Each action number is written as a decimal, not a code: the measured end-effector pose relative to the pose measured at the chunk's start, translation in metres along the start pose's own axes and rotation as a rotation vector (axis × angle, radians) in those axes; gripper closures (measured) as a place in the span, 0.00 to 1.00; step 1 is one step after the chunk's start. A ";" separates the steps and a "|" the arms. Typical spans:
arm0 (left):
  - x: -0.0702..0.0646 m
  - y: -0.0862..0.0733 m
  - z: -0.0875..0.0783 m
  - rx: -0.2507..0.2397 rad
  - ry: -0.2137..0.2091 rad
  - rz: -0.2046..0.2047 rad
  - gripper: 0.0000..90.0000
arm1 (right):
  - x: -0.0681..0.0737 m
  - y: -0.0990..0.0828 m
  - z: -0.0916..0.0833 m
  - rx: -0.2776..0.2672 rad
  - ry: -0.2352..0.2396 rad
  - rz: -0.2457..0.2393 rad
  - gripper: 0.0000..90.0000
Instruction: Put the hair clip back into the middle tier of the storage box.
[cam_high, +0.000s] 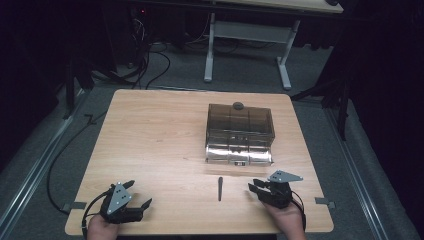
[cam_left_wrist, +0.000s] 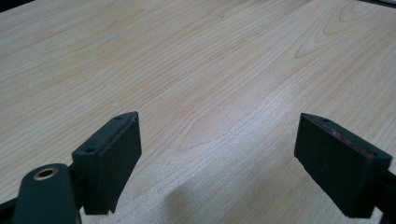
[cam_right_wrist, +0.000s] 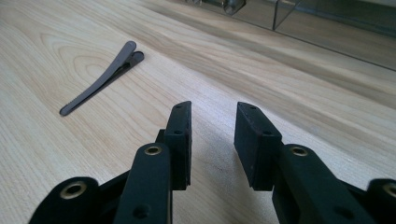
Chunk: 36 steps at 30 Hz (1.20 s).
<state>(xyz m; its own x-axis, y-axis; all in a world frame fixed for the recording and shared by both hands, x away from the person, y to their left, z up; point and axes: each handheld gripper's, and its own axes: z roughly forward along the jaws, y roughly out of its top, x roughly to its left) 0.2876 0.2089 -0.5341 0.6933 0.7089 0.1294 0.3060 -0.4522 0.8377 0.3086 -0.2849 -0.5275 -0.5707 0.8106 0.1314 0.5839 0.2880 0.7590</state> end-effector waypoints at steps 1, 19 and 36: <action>0.000 0.000 0.000 0.002 0.001 0.000 0.17 | 0.000 0.000 0.000 0.004 -0.003 0.002 0.74; 0.000 0.000 0.000 -0.011 -0.012 0.008 0.17 | 0.020 0.012 0.004 0.008 0.004 -0.085 0.81; 0.001 -0.001 -0.002 -0.025 0.004 -0.012 0.17 | 0.048 0.049 0.035 0.016 0.081 -0.150 1.00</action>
<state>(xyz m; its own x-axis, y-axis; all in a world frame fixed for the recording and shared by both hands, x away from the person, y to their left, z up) 0.2870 0.2114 -0.5337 0.6872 0.7163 0.1210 0.2980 -0.4298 0.8523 0.3296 -0.2139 -0.5066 -0.6962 0.7145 0.0688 0.4977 0.4113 0.7636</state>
